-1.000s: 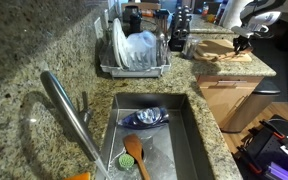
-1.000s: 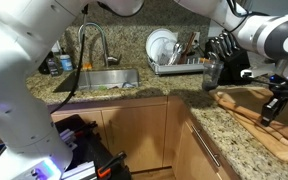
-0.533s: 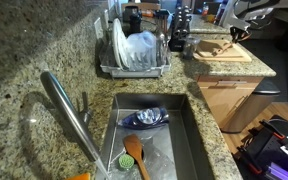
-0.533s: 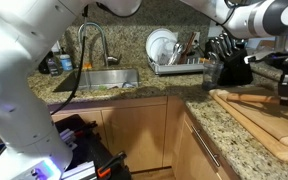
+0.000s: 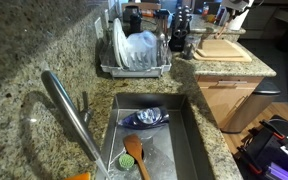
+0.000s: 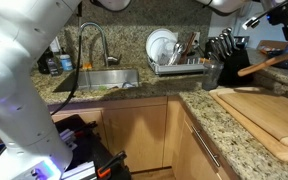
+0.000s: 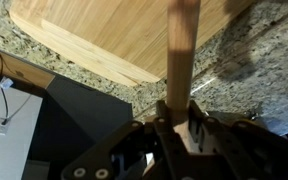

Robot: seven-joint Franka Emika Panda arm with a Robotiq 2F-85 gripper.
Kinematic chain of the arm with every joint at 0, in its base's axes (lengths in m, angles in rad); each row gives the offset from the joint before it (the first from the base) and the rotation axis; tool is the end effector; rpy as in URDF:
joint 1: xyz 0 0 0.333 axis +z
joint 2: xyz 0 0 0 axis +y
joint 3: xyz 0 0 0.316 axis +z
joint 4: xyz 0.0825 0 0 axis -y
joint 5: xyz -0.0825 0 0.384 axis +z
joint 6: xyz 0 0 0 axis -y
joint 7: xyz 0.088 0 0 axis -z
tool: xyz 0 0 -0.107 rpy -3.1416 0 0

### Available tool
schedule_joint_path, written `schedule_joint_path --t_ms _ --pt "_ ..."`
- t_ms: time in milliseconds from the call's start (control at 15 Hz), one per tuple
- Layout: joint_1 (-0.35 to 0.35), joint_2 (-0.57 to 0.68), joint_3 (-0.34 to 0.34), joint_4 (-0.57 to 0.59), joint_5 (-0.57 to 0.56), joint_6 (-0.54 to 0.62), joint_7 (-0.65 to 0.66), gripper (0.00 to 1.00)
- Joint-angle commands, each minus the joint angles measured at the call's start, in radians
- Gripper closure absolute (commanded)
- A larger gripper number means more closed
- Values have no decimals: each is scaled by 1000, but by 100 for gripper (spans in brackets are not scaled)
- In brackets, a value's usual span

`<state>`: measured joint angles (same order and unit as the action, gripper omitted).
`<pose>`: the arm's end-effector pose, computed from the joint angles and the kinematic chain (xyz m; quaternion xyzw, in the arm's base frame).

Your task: Open the tap and put the wooden spoon in the cup

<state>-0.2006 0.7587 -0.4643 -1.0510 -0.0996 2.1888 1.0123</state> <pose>0.6899 -0.3761 0.4664 0.7164 -0.6355 0.2494 0.1440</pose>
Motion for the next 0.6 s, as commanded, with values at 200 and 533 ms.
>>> schedule_joint_path --t_ms 200,533 --pt "-19 -20 5 2 37 -21 1 94" --pt "114 -20 -49 31 -156 140 22 94"
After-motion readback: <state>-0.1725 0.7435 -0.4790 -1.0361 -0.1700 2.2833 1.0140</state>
